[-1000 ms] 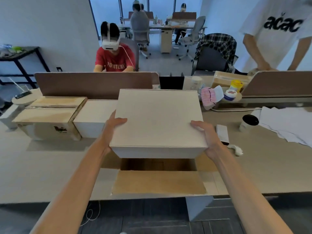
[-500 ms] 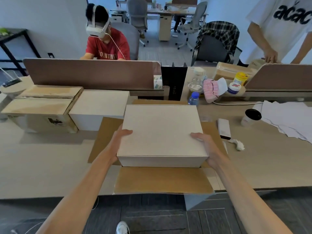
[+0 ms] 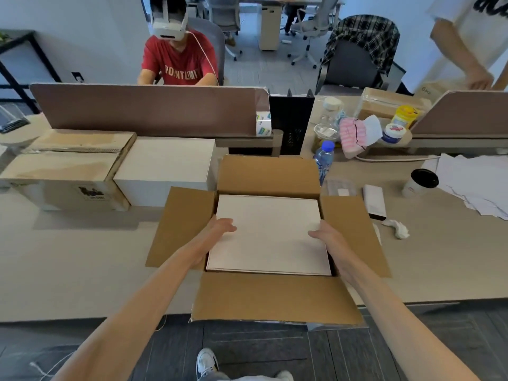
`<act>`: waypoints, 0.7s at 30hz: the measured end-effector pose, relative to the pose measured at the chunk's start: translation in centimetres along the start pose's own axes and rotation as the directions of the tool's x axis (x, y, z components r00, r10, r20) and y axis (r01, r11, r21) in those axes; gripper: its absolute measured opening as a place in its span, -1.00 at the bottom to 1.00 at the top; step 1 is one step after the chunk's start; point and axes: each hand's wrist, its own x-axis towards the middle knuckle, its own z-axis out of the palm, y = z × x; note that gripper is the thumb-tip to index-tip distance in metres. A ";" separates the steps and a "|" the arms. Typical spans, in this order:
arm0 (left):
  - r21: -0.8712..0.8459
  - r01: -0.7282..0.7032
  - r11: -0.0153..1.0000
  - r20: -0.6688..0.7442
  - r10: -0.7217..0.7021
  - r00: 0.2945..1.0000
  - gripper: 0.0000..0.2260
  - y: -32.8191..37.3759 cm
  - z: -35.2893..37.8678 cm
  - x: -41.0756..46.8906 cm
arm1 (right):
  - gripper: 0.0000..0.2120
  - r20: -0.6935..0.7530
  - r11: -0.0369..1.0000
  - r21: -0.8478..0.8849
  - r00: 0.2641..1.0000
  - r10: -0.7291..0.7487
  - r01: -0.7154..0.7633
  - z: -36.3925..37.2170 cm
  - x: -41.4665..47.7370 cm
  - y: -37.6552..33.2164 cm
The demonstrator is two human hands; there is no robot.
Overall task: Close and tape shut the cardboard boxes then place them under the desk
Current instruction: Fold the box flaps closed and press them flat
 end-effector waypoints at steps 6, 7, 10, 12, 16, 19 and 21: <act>0.091 -0.025 0.996 -0.228 0.046 0.973 -0.69 -0.7 -0.4 1.4 | -0.47 -0.110 0.989 -0.144 0.993 -0.043 0.027 -0.6 0.2 -0.3; 0.108 -0.046 0.993 -0.303 0.077 0.950 -0.71 -0.8 -0.5 1.3 | -0.53 -0.142 0.987 -0.154 0.988 -0.062 0.039 -0.9 0.3 -0.3; 0.187 -0.064 0.980 -0.464 0.146 0.874 -0.73 -1.0 -1.3 0.2 | -0.70 -0.258 0.974 -0.219 0.959 -0.118 0.061 -2.0 0.4 0.0; 0.262 -0.030 0.965 -0.519 0.167 0.838 -0.70 -1.3 -2.4 -0.2 | -0.66 -0.347 0.956 -0.294 0.929 -0.129 0.023 -2.9 0.3 0.3; 0.346 0.080 0.935 -0.616 0.162 0.771 -0.68 -1.9 -5.7 -0.3 | -0.63 -0.474 0.891 -0.435 0.875 -0.104 -0.129 -4.6 0.6 0.9; 0.410 0.236 0.881 -0.549 0.032 0.835 -0.61 -1.8 -8.1 0.1 | -0.52 -0.517 0.887 -0.432 0.851 -0.094 -0.164 -5.7 1.3 1.1; 0.435 0.252 0.865 -0.536 0.023 0.844 -0.58 -1.2 -8.5 0.0 | -0.42 -0.567 0.855 -0.483 0.811 -0.144 -0.186 -5.7 0.5 -0.2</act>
